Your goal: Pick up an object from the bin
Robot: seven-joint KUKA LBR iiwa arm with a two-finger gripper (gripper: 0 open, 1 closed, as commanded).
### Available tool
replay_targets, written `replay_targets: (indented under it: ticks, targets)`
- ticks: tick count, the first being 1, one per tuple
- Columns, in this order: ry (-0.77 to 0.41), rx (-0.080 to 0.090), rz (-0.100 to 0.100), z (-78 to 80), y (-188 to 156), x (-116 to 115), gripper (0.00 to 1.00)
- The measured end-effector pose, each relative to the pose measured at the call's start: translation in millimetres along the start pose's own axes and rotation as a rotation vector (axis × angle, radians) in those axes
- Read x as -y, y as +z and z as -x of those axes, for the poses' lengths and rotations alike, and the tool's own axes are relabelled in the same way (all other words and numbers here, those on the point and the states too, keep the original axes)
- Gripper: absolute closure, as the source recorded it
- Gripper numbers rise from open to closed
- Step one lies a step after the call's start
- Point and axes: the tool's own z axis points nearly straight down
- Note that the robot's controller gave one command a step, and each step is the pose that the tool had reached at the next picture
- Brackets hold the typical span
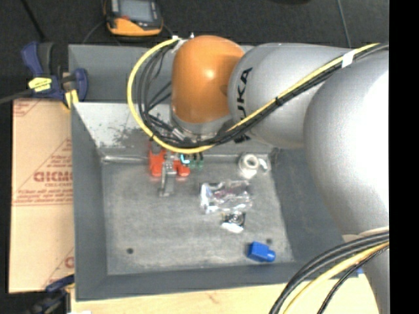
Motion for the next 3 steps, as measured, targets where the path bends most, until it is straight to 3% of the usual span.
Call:
replay_targets:
  ticks: [1,2,3]
  targets:
    - [0.116,0.004,0.003,31.1,94,60,0.00]
    - [0.341,0.012,0.004,27.1,63,46,0.00]
    - [0.494,0.009,0.002,27.1,64,62,0.00]
